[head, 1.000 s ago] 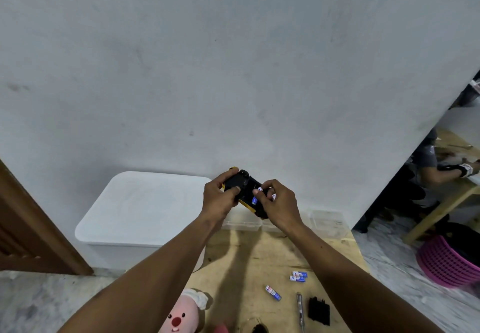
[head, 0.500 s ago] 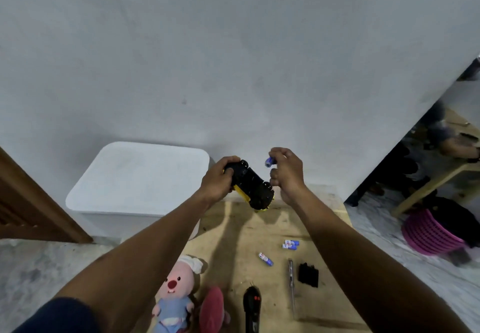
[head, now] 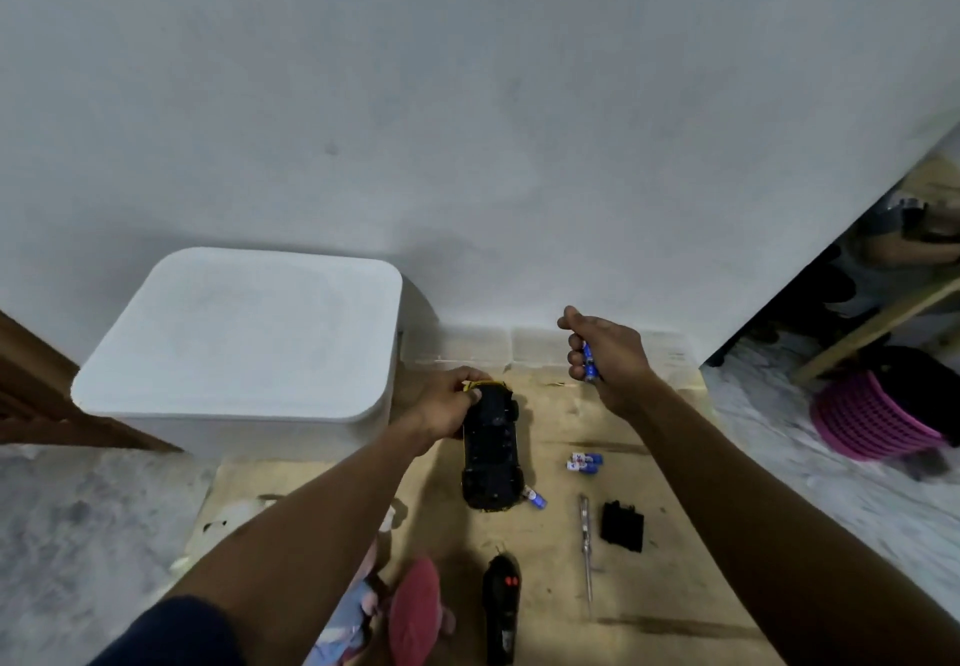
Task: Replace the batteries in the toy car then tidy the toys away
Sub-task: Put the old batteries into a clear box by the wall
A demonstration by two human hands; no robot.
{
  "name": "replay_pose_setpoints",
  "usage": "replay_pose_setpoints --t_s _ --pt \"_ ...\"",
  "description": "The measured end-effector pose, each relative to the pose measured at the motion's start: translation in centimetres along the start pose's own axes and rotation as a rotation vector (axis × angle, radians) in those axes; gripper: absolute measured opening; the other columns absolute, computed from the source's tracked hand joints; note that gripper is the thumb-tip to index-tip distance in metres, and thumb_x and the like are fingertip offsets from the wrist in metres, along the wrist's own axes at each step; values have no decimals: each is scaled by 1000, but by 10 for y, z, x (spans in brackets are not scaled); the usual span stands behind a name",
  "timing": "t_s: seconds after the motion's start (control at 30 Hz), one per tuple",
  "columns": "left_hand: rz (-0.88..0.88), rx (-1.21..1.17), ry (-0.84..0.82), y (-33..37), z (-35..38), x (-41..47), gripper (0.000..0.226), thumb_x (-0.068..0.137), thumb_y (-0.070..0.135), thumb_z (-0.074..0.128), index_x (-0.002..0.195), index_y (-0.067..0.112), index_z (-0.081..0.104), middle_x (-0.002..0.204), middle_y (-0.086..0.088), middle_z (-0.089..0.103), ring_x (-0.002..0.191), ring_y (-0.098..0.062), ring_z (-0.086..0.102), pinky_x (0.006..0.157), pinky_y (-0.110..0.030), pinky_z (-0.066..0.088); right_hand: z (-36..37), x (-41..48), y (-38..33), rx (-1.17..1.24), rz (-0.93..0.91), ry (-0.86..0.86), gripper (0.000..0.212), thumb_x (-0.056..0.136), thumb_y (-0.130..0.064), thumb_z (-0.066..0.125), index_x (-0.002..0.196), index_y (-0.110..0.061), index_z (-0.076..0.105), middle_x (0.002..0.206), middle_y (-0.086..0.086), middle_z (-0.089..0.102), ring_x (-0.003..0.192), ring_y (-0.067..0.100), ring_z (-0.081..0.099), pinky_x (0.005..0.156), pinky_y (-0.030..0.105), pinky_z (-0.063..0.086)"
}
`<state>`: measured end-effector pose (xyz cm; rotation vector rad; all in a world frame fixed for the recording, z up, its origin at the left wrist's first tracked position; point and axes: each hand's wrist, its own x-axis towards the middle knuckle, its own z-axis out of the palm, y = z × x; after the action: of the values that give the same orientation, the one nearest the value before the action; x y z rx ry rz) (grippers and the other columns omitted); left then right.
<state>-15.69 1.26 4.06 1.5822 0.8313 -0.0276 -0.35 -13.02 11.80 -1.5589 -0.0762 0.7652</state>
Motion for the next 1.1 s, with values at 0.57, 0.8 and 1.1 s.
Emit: replay_pose_setpoints --t_s 0.57,0.8,1.1 --pt "-117 91 -79 -52 10 44 39 100 -5 45 130 11 65 125 -8 64 109 -19 59 78 -19 51 -14 46 42 -240 34 59 39 91 -41 69 80 -4 68 58 4 47 45 14 42 43 23 35" --pt "12 305 55 -22 6 29 50 92 2 57 139 20 51 134 -10 56 101 -20 56 82 -32 53 -11 32 39 -367 -40 43 46 89 -42 71 68 -2 64 53 8 49 41 17 42 38 21 35" --pt "261 473 22 44 17 27 33 88 20 64 120 26 66 121 -3 65 107 -21 62 88 -27 48 -42 5 21 -424 -57 272 54 85 -42 76 53 -5 53 50 15 49 36 19 41 39 22 35"
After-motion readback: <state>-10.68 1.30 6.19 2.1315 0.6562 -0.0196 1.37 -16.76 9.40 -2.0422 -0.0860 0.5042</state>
